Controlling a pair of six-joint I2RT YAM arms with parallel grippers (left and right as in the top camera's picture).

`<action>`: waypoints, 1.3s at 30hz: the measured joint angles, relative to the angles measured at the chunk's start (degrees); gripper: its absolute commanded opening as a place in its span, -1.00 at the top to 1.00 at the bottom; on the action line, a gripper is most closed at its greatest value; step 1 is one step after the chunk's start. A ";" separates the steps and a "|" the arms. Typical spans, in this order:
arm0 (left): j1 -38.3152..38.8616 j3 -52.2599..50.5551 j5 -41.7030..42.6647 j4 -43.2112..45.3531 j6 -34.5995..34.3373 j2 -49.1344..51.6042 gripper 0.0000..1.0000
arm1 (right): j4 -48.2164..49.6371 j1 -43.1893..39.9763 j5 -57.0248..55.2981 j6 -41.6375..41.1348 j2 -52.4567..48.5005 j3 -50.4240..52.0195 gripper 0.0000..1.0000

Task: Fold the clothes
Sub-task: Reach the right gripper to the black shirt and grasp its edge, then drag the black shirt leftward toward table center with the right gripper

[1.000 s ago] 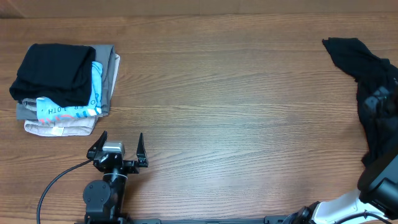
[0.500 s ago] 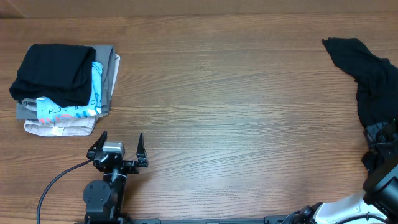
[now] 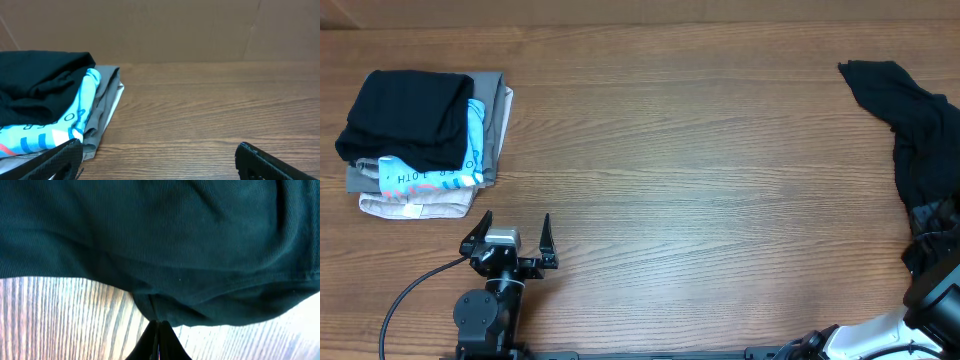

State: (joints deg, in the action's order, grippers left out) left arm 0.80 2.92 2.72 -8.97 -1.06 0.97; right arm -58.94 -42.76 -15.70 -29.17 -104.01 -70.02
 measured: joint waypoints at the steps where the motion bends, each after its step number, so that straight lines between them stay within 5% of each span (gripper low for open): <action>1: 0.00 0.00 0.00 0.00 0.00 0.00 -0.99 | 0.57 0.00 -0.13 -0.11 0.00 0.61 0.93; 39: 0.00 0.00 0.00 0.00 0.00 0.00 -1.00 | 13.51 1.29 4.07 -3.61 0.90 11.32 0.93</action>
State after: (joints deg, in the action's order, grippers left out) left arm 0.80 2.92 2.72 -8.97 -1.06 0.97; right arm -45.43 -41.47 -11.64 -32.77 -103.11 -58.70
